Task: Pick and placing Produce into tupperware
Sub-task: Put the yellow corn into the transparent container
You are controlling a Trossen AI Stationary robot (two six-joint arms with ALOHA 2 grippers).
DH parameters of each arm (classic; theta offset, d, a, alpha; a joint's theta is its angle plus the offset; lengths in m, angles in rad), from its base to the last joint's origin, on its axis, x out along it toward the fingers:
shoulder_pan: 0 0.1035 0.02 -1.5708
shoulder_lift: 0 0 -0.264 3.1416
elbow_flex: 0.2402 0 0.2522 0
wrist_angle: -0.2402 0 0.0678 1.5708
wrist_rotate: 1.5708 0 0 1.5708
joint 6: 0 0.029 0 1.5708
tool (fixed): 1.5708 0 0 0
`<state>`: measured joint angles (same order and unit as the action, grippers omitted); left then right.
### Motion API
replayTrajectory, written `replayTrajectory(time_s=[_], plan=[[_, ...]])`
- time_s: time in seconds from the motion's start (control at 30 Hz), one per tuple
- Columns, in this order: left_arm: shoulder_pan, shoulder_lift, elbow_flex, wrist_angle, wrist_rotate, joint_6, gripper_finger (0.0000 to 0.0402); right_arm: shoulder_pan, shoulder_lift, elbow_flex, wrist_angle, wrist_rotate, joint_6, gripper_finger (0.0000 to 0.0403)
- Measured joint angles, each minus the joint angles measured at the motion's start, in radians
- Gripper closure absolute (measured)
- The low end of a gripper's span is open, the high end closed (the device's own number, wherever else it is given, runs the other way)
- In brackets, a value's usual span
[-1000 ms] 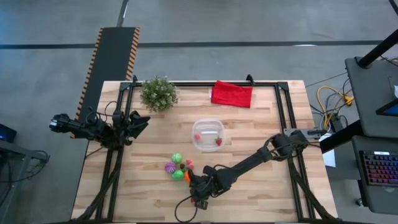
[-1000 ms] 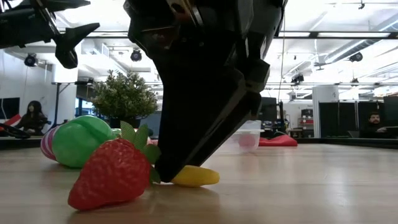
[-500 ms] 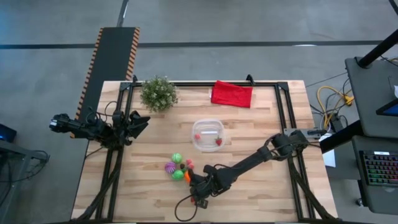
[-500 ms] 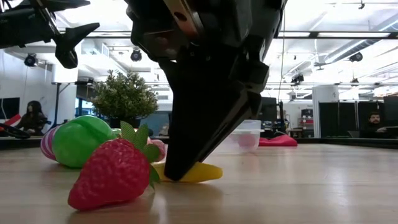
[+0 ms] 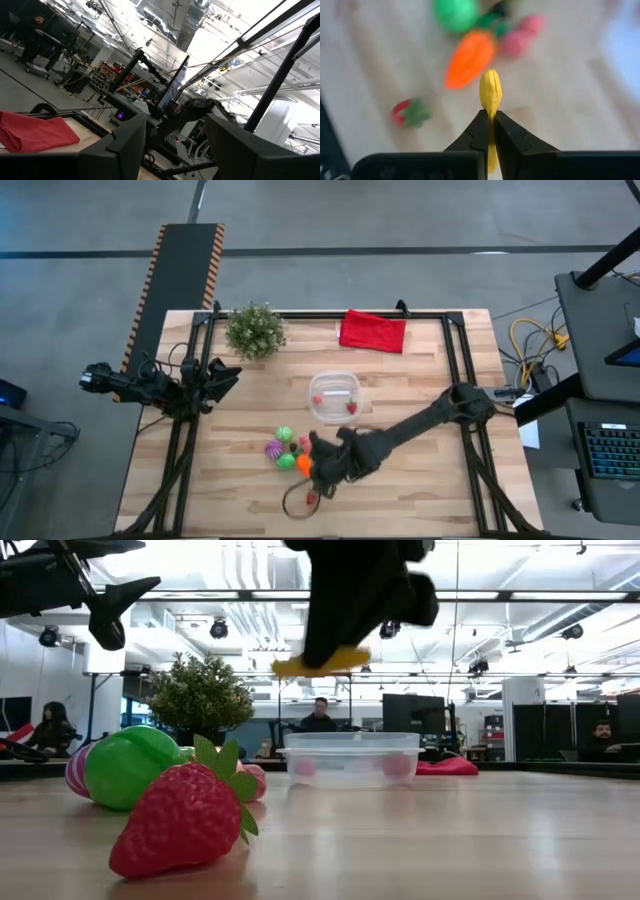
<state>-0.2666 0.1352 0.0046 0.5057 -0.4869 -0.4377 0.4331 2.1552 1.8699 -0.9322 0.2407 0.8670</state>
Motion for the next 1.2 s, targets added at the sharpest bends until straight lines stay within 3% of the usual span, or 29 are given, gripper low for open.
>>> replayTrajectory(time_s=[0.4,0.7,0.87,1.2], plan=[[0.0,0.0,0.0,0.001,0.004,0.0,0.021,-0.195,-0.042,0.015,-0.204,-0.014,-0.041,0.039],[0.0,0.002,0.0,-0.001,0.004,0.002,0.021,-0.434,-0.043,-0.009,-0.208,-0.143,-0.242,0.039],[0.0,0.002,0.0,-0.001,0.004,0.006,0.021,-0.554,-0.043,-0.073,-0.205,-0.23,-0.244,0.039],[0.0,0.0,0.0,0.0,0.007,0.0,0.021,-0.591,-0.043,-0.167,-0.183,-0.269,-0.205,0.039]])
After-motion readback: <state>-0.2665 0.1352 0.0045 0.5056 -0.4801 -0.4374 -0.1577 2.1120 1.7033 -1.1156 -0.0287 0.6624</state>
